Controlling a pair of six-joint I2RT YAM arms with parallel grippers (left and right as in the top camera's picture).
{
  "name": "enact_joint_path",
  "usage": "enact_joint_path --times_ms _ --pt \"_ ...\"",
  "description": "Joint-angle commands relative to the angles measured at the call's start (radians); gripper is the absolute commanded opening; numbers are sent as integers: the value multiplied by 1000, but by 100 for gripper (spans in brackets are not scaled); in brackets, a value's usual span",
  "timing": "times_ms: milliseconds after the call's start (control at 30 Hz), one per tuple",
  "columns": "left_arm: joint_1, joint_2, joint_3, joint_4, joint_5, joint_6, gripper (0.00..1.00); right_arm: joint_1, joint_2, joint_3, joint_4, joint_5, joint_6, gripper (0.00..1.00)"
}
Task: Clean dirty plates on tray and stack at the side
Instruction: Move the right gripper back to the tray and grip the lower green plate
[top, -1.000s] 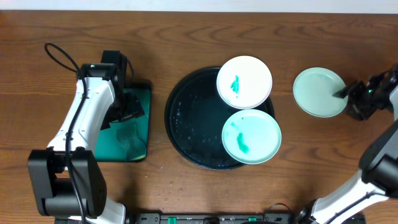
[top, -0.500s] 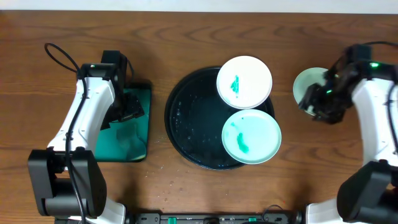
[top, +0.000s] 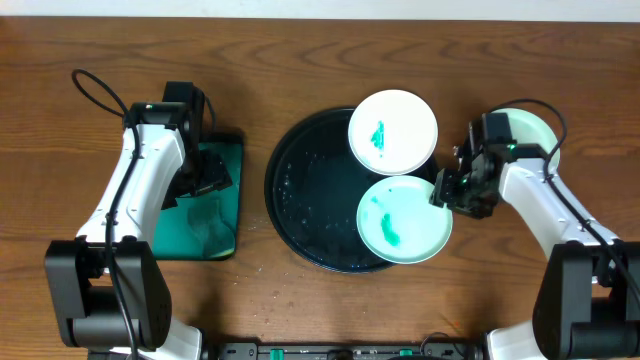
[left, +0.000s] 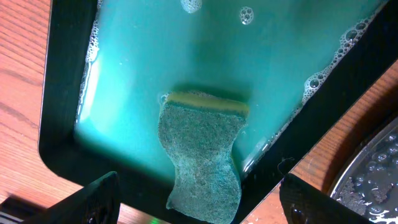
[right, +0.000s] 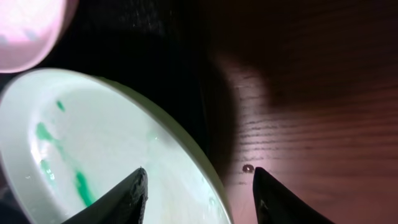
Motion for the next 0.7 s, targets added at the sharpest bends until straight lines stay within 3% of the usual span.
enact_joint_path --times_ms 0,67,133,200,467,667 --pt "3 12 -13 -3 -4 7 82 17 7 -56 48 0 7 44" --pt "3 12 -13 -3 -4 7 82 17 7 -84 73 -12 6 31" --pt "3 13 -13 -3 -4 7 82 17 7 -103 89 -18 6 11" --pt "3 13 -13 0 -4 7 82 17 7 -106 91 -18 5 1" --pt "3 13 -13 0 -4 6 82 25 5 -106 92 -76 -76 1" --pt "3 13 -16 33 -5 8 81 128 -5 -106 134 -146 -114 1"
